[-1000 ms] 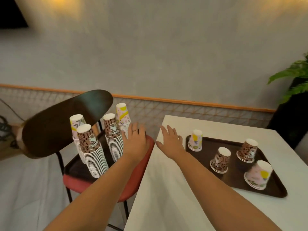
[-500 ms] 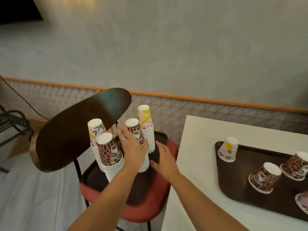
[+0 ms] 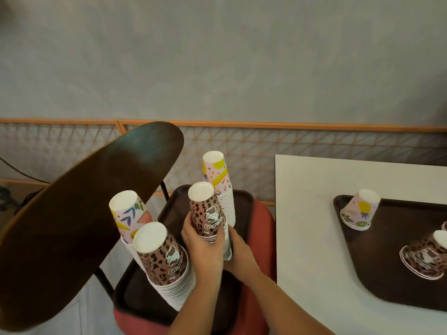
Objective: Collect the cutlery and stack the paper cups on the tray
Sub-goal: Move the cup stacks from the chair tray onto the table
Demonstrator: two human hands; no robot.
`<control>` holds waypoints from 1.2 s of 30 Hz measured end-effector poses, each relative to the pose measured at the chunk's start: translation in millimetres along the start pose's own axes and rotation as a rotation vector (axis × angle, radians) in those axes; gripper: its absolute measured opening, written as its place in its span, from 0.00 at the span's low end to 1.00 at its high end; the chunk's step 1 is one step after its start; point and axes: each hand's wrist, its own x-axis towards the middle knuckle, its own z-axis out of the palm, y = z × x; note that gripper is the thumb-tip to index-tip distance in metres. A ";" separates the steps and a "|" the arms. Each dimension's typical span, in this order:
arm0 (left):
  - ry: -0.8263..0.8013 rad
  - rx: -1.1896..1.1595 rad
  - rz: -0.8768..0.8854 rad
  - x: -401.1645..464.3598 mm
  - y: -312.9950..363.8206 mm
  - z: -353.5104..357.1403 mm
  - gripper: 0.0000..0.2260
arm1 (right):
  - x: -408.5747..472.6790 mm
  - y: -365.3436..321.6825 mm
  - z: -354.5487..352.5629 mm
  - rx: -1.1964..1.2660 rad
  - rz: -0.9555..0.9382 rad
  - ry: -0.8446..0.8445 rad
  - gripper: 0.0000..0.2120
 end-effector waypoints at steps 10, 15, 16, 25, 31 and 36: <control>-0.126 -0.215 -0.118 10.1 -26.8 2.8 0.35 | 4.2 11.1 30.3 0.192 0.040 0.133 0.43; -0.169 -0.264 -0.046 2.8 -13.2 6.3 0.34 | -1.8 2.0 19.1 0.252 -0.009 0.218 0.47; -0.184 -0.271 -0.037 0.6 -8.4 8.3 0.34 | -3.2 1.2 13.8 0.262 -0.006 0.235 0.48; -0.407 -0.402 0.000 -11.9 49.4 62.6 0.32 | -12.1 11.6 -76.2 0.101 -0.008 0.432 0.44; -0.483 -0.389 -0.002 1.3 65.5 127.6 0.30 | 10.9 37.9 -135.7 0.026 0.080 0.456 0.45; -0.562 -0.386 -0.022 22.7 65.4 184.7 0.30 | 57.2 69.5 -171.9 0.039 0.131 0.461 0.44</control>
